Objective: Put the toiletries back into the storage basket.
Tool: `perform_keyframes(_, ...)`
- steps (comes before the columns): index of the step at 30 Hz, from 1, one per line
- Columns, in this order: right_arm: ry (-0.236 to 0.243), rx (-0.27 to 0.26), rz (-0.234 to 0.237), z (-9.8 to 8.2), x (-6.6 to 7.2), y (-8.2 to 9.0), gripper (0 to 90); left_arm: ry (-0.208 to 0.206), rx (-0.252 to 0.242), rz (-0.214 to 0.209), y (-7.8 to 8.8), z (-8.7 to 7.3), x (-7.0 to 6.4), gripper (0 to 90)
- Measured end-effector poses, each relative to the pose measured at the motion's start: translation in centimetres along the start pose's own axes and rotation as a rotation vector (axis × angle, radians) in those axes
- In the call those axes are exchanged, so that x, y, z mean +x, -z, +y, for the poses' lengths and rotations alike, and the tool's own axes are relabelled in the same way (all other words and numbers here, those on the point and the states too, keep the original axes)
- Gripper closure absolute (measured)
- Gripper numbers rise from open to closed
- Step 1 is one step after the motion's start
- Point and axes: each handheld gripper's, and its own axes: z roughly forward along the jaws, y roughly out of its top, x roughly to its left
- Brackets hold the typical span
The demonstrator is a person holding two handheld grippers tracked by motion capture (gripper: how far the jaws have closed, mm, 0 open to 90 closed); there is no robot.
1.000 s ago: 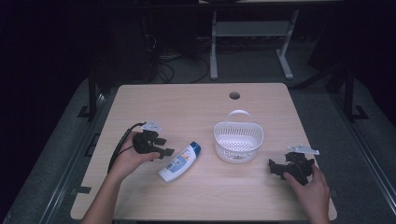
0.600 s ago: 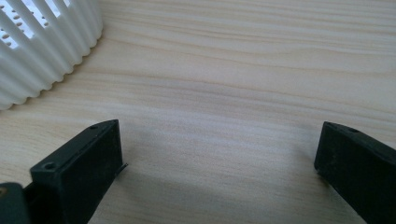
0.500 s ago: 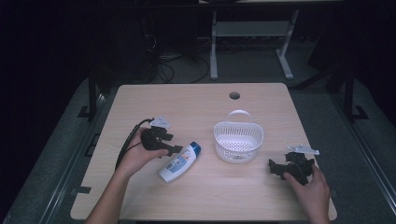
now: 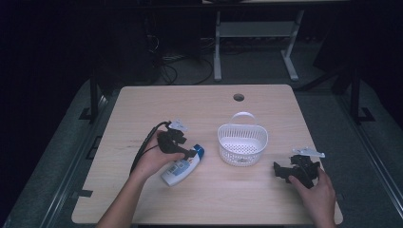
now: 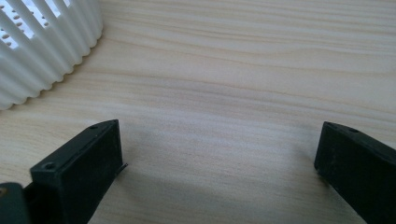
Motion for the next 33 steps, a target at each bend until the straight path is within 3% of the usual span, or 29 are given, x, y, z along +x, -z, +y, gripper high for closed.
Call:
perform_keyframes(10, 0.0, 0.0, 0.0, 0.0, 0.0, 0.0, 0.4, 0.013, 0.057, 0.034, -2.1, 0.2, -0.3, 27.4)
perform_keyframes(17, 0.0, 0.0, 0.0, 0.0, 0.0, 0.0, 0.4, -0.009, 0.113, 0.057, -3.5, 0.2, -0.9, 27.5)
perform_keyframes(28, 0.0, 0.0, 0.0, 0.0, 0.0, 0.0, 0.4, -0.003, 0.159, 0.046, -4.5, -0.1, -1.2, 27.4)
perform_keyframes(33, 0.0, 0.0, 0.0, 0.0, 0.0, 0.0, 0.4, -0.016, 0.191, 0.06, -5.1, -0.2, -1.4, 27.6)
